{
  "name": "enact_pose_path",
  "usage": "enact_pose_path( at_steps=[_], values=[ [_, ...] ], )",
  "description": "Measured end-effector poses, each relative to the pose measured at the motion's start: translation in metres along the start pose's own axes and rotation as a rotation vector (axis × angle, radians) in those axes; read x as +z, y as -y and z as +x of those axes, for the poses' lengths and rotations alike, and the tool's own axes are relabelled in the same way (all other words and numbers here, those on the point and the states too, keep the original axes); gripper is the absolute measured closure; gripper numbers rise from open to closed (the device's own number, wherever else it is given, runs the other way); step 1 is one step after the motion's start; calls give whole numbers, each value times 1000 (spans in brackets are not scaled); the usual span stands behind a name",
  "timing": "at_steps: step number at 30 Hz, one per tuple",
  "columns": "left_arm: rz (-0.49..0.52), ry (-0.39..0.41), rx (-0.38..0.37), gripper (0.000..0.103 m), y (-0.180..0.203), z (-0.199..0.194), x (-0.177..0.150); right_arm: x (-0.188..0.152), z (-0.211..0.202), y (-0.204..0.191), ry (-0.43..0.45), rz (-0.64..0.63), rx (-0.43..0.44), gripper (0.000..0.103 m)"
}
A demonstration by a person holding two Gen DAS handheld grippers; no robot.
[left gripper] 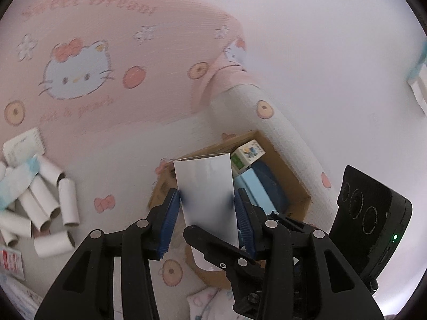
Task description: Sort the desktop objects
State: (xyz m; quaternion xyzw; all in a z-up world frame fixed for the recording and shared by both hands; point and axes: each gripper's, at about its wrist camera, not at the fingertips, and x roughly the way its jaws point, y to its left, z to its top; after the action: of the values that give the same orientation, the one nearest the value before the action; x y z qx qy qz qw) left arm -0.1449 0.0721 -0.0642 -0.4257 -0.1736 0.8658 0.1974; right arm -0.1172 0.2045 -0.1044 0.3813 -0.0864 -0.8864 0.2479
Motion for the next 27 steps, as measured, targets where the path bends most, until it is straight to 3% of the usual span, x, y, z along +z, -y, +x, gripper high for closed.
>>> enact_pose_path(
  at_steps=[7, 13, 20, 27],
  values=[
    [88, -13, -36, 57, 43, 33, 12, 8, -22, 32, 15, 39, -83, 62],
    [94, -66, -76, 57, 70, 66, 14, 5, -38, 71, -3, 100, -132, 62],
    [33, -149, -116, 57, 81, 105, 12, -2, -45, 108, -54, 157, -169, 62],
    [-73, -214, -133, 56, 68, 131, 18, -6, -31, 140, -115, 246, -140, 62]
  ],
)
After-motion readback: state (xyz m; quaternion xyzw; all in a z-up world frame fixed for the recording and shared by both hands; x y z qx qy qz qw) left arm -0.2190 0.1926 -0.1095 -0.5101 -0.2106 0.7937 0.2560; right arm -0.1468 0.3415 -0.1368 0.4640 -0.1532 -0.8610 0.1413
